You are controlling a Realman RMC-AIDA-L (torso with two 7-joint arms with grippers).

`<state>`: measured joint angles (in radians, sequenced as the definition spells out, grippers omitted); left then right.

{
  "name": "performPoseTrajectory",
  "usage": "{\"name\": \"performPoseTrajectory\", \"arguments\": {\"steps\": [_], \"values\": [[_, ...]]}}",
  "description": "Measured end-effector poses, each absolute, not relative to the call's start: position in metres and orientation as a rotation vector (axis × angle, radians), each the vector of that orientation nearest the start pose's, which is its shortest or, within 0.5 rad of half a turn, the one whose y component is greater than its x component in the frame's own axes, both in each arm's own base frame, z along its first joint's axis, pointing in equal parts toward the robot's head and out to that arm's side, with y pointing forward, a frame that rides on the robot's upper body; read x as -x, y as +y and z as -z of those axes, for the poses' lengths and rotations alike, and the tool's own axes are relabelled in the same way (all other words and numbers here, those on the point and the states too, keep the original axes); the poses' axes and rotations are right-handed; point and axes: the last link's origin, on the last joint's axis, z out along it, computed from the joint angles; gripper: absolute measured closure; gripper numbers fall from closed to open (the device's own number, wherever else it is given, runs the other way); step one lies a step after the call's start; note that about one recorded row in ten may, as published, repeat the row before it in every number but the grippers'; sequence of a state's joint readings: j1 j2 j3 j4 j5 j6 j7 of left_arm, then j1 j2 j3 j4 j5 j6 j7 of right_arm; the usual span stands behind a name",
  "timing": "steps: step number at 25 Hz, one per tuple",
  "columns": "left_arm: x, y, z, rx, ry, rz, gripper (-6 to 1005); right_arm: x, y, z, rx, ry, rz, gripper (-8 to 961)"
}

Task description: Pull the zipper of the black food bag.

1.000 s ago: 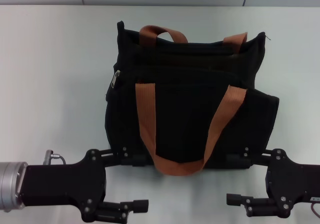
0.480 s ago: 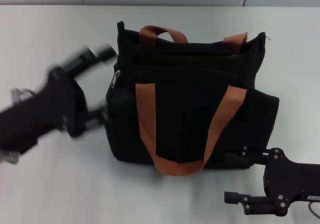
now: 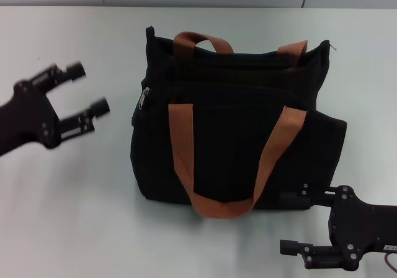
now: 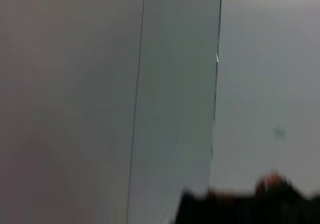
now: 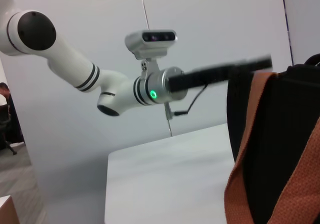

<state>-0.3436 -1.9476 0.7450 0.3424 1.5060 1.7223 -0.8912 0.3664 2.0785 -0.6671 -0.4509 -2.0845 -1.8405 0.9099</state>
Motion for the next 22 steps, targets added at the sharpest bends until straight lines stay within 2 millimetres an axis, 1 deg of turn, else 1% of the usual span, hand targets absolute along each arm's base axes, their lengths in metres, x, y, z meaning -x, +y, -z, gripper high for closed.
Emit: {"name": "performPoseTrajectory", "arguments": {"steps": [1,2,3,5,6,8,10,12,15,16,22], "values": [[0.316,0.272,-0.04,2.455,-0.361,0.973,172,-0.293,0.223,0.03,2.911,0.347,-0.946,203],[0.316,0.272,-0.04,2.455,-0.361,0.973,175,-0.293,0.223,0.03,2.911,0.347,-0.946,203],[0.317,0.271,-0.038,2.494,-0.36,0.938,178,-0.293,0.223,0.03,2.911,0.35,-0.946,203],[0.317,0.271,-0.038,2.494,-0.36,0.938,183,-0.293,0.222,0.03,2.911,0.358,-0.946,203],[0.317,0.274,-0.033,2.529,-0.36,0.895,186,-0.293,0.222,0.03,2.912,0.365,-0.948,203],[0.315,0.279,-0.027,2.533,-0.356,0.872,192,-0.293,0.222,0.029,2.913,0.368,-0.954,203],[0.315,0.279,-0.027,2.533,-0.356,0.872,198,-0.293,0.221,0.029,2.915,0.368,-0.958,204],[0.312,0.289,-0.017,2.547,-0.338,0.809,203,-0.292,0.221,0.029,2.916,0.368,-0.963,204],[0.311,0.291,-0.014,2.557,-0.333,0.794,212,-0.292,0.221,0.029,2.915,0.369,-0.965,204],[0.304,0.298,-0.008,2.585,-0.308,0.772,215,-0.292,0.221,0.029,2.915,0.369,-0.966,204],[0.295,0.306,-0.002,2.587,-0.264,0.773,232,-0.292,0.222,0.029,2.915,0.366,-0.967,204]]}}
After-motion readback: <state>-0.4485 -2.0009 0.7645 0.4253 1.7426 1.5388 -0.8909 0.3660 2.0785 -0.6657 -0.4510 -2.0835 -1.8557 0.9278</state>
